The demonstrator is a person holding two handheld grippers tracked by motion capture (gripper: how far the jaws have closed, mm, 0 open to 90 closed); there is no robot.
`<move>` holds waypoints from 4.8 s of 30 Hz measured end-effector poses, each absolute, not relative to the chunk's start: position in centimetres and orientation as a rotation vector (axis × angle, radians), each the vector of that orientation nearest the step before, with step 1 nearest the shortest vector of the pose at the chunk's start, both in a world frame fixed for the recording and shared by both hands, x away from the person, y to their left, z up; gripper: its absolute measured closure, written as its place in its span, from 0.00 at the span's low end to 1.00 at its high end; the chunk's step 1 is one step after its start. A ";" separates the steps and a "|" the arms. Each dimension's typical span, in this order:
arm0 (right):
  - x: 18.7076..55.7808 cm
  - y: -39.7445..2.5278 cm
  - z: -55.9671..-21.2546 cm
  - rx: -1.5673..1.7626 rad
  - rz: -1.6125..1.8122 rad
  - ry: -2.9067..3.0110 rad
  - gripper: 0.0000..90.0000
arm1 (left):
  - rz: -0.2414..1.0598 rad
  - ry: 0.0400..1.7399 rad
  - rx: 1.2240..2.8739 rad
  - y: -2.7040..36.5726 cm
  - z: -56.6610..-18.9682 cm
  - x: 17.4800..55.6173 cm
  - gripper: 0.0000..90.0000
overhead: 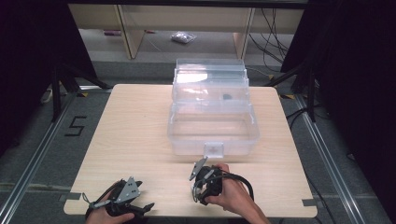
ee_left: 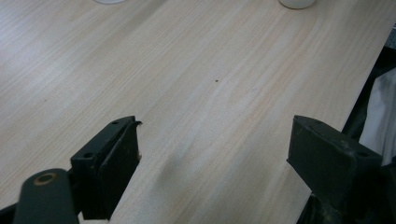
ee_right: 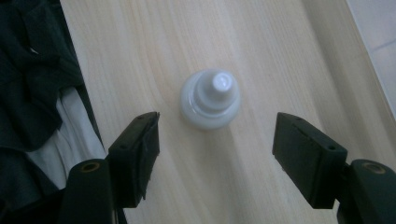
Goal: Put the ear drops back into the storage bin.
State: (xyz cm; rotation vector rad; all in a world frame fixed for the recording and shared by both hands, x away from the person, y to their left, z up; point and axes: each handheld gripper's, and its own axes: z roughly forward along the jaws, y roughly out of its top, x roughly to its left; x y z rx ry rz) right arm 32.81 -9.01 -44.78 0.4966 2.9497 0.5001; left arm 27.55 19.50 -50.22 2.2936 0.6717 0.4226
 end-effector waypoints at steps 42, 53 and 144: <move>34.0 -6.3 -44.5 0.379 0.287 3.000 0.67 | 0.406 0.690 2.283 19.4 -50.3 27.4 0.18; 35.1 -7.8 -43.8 0.379 0.365 3.002 0.67 | 0.415 0.689 2.289 19.4 -50.3 27.5 0.18; 47.7 -20.6 -33.7 0.936 0.278 2.839 0.67 | 0.404 0.693 2.284 19.4 -50.4 27.4 0.18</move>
